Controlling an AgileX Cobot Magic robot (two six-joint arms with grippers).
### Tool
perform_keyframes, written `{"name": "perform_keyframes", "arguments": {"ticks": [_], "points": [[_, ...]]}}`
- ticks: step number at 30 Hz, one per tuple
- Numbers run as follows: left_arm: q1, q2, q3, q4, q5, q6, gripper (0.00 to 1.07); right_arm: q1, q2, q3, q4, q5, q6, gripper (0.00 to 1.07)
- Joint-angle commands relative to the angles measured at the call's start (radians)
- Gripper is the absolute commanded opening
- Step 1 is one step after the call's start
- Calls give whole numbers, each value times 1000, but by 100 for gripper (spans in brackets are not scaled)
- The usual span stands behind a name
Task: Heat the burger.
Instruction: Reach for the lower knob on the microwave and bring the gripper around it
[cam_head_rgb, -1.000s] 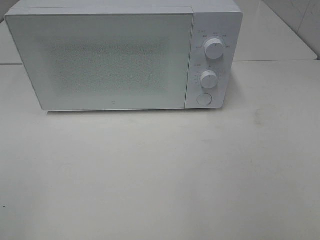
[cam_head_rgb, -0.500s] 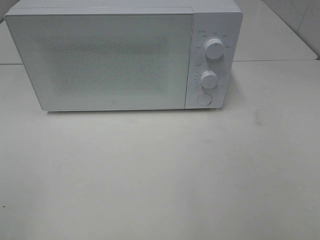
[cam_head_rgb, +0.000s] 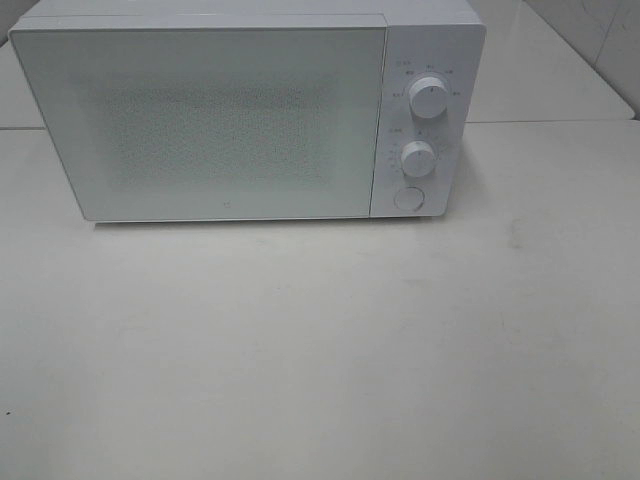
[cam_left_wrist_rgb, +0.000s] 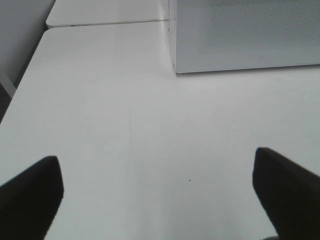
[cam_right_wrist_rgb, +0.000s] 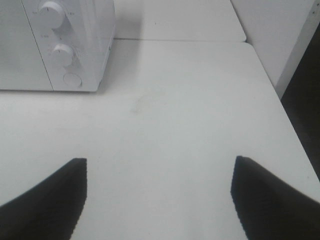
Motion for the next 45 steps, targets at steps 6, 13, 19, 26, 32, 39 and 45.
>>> {"name": "perform_keyframes", "arguments": {"ticks": [6,13,19,26,32,39,45], "points": [[4,-23,3,-10,-13,-3,98,-6,97,-11,0,-116,7,76],[4,-23,3,-10,-13,-3,98,-6,247,-11,2,-188,7,76],[4,-23,3,-10,-13,-3,98,-6,406,-11,2,-291,8,76],[4,-23,3,-10,-13,-3,98,-6,539,-11,2,-405,8,76],[4,-23,3,-10,-13,-3,98,-6,626,-11,3,-498,8,76],[4,-23,3,-10,-13,-3,98,-6,772,-11,3,-679,11,76],[4,-23,3,-10,-13,-3,98,-6,878,-11,3,-821,12,76]]}}
